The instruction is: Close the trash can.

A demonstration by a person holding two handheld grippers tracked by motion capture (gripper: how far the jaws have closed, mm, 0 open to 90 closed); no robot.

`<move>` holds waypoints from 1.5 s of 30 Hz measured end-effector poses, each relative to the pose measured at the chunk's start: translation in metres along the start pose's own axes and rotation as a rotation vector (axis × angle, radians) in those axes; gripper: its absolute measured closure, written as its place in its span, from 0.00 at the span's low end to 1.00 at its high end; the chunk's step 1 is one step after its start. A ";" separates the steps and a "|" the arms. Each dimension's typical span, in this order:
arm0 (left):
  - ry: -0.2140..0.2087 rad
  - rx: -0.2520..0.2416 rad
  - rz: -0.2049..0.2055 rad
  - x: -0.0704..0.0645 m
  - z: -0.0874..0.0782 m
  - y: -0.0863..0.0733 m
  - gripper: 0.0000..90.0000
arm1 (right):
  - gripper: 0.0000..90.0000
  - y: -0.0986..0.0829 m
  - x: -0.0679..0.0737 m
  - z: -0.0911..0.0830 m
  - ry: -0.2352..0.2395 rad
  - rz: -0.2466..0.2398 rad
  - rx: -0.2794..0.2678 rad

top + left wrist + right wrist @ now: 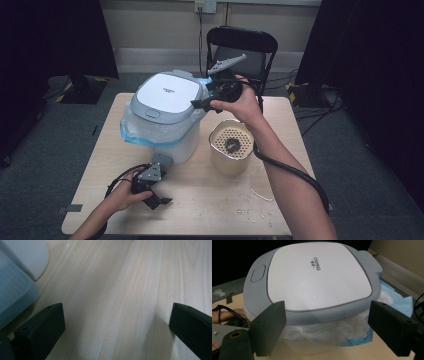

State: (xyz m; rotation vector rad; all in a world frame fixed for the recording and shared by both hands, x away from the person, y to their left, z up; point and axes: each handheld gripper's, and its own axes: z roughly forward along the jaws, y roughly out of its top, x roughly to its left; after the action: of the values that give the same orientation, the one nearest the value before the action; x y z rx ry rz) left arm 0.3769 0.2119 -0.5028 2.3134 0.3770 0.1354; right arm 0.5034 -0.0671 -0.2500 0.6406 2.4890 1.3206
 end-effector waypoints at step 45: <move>-0.001 0.002 0.003 0.000 0.000 0.000 0.00 | 0.16 -0.175 0.029 -0.076 0.007 0.055 0.062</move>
State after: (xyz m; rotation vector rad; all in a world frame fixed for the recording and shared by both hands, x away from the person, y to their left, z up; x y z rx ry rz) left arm 0.3772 0.2120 -0.5028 2.3158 0.3736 0.1359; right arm 0.4003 -0.1939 -0.3532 0.7237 2.5440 1.2711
